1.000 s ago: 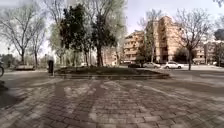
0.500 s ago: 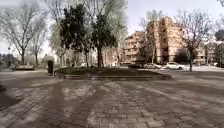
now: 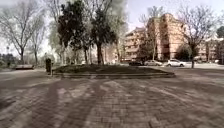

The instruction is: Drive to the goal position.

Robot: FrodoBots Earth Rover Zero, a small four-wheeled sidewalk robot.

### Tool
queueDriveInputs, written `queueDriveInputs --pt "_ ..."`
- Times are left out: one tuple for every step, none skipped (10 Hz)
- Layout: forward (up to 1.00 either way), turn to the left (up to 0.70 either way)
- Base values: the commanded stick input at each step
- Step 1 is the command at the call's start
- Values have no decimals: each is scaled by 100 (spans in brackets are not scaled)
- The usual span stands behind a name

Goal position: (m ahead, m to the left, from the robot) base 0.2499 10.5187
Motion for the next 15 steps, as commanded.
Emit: queueDriveInputs --pt "70 27" --pt "70 27" --pt "70 27" --pt "70 27" --pt "70 27" --pt "70 27" --pt "70 27" --pt "70 27" --pt "70 27" --pt "70 27" --pt "70 27" --pt "70 27" --pt "70 27" --pt "70 27" --pt "70 27"
